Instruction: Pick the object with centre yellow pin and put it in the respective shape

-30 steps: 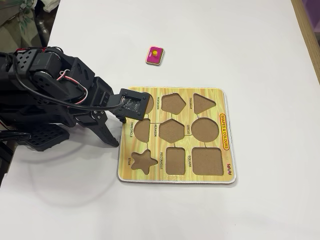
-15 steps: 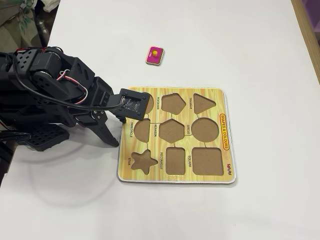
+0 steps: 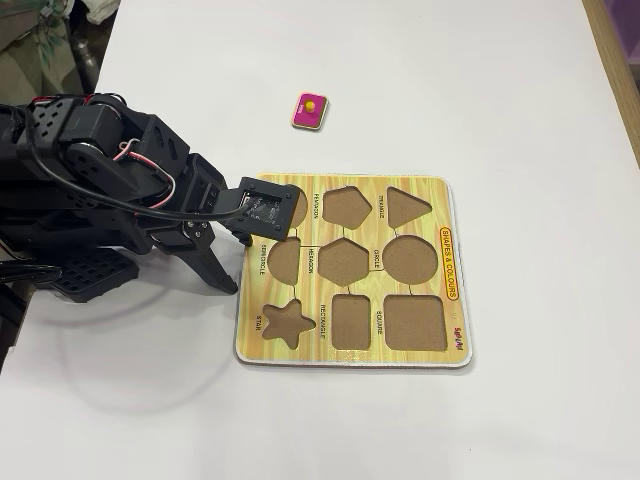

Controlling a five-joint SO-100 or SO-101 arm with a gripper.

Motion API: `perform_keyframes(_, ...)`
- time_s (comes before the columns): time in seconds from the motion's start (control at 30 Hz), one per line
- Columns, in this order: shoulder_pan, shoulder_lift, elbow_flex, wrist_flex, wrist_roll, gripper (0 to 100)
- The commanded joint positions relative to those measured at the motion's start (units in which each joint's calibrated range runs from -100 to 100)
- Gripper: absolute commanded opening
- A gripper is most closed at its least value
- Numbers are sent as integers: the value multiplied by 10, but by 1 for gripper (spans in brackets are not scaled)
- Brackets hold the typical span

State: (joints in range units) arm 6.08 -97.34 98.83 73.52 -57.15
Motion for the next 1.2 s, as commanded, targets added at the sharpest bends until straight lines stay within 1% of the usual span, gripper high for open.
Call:
perform_keyframes(0.0, -4, -1, 3, 10, 1, 23)
perform_keyframes(1.17, -3, -3, 3, 5, -5, 23)
